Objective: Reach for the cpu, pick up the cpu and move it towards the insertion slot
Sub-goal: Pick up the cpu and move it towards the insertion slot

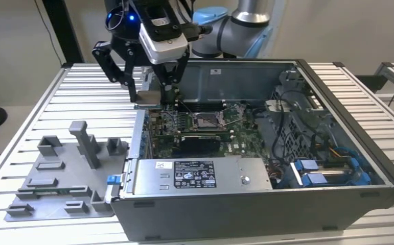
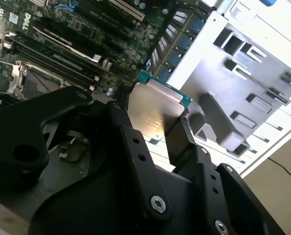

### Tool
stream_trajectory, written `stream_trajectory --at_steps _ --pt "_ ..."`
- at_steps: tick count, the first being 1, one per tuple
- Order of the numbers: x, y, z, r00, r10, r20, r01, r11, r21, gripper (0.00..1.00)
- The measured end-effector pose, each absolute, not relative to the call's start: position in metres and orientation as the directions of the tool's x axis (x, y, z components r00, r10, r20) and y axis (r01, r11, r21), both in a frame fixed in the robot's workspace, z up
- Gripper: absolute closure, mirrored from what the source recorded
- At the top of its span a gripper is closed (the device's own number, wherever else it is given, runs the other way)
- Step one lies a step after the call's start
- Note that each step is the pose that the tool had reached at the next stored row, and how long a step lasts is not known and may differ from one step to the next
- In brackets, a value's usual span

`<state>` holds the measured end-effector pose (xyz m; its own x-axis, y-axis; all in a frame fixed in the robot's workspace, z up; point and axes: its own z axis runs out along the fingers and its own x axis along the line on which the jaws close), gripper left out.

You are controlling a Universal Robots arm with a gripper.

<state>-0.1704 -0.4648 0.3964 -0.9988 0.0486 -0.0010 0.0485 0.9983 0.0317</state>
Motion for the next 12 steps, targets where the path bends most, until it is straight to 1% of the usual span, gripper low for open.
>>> stream_trajectory --at_steps 12 --pt "-0.154 -0.465 0.396 -0.999 0.049 -0.001 0.048 0.998 0.032 1.00"
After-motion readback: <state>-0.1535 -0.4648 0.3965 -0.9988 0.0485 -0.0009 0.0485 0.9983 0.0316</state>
